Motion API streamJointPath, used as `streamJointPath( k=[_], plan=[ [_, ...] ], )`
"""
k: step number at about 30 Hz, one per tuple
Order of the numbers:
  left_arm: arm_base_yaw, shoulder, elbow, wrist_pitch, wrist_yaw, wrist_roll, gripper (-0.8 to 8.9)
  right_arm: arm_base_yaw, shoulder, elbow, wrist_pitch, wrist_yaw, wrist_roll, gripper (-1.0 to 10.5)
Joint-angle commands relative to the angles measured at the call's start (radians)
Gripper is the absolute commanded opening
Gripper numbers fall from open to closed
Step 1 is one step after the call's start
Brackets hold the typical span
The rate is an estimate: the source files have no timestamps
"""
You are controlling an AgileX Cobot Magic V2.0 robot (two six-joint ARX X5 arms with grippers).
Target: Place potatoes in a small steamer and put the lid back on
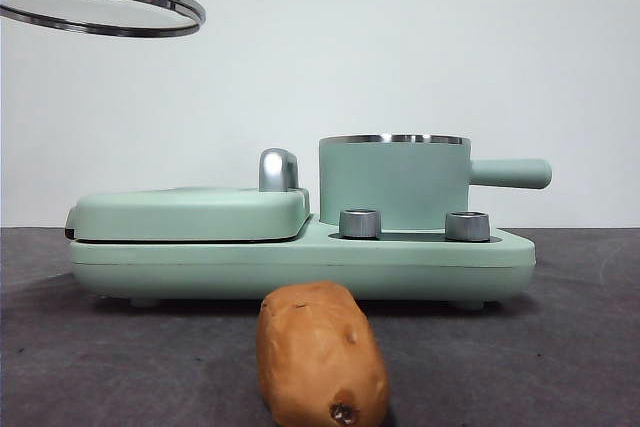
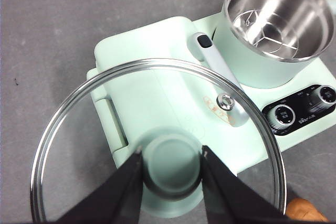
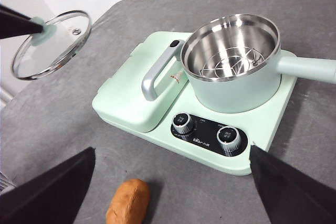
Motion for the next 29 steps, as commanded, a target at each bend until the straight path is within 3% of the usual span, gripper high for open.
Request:
streamJointPath(
  k=[1, 7, 13, 18, 25, 29],
  plan=[
    [-0.003, -0.043, -0.036, 0.046, 0.002, -0.019, 0.16, 0.002, 0.004, 0.014, -0.003, -0.003, 0.011, 4.7],
    [-0.003, -0.128, -0.123, 0.047, 0.002, -0.057, 0.17, 0.032, 0.023, 0.014, -0.064, -0.006, 0.011, 4.7],
    [-0.003, -0.17, -0.134, 0.037, 0.002, -0.07, 0.17, 0.157, 0.114, 0.016, -0.085, 0.018, 0.061, 4.7],
    [-0.003, -0.18, -0.134, 0.038, 0.002, -0.083, 0.17, 0.344, 0.241, 0.026, -0.082, 0.143, 0.116, 4.7],
    [-0.003, -0.181, -0.134, 0.045, 0.002, -0.084, 0.17, 0.667, 0.5, 0.106, -0.082, 0.394, 0.206, 4.7],
    [-0.003, -0.181, -0.134, 0.044, 0.002, -0.084, 0.17, 0.782, 0.663, 0.179, -0.083, 0.465, 0.258, 4.7]
  ],
)
